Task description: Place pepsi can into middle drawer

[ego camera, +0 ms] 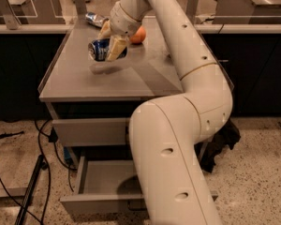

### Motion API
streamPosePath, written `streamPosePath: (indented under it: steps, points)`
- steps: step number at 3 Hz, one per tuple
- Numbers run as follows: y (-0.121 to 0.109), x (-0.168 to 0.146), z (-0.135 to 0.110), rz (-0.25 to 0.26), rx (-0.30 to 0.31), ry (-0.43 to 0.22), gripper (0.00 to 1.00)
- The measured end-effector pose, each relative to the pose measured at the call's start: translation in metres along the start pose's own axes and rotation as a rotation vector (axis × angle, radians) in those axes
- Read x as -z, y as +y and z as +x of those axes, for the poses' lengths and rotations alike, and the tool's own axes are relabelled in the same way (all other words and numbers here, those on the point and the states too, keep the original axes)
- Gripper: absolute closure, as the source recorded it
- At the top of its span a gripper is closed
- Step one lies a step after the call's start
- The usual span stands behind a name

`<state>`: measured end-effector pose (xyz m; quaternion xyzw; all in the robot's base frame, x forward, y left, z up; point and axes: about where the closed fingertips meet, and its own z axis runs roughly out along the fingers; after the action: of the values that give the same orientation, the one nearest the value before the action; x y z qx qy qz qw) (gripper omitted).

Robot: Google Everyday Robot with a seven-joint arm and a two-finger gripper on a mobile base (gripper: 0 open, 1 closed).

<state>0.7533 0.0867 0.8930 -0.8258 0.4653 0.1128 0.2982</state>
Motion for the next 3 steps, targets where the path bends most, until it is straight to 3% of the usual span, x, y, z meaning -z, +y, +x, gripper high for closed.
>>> streamPosePath:
  steps: [1, 2, 3]
  points:
    - [0.013, 0.015, 0.004, 0.019, -0.108, -0.11, 1.0]
    - [0.017, 0.055, 0.005, 0.109, -0.248, -0.184, 1.0]
    - [0.023, 0.135, -0.009, 0.288, -0.395, -0.211, 1.0]
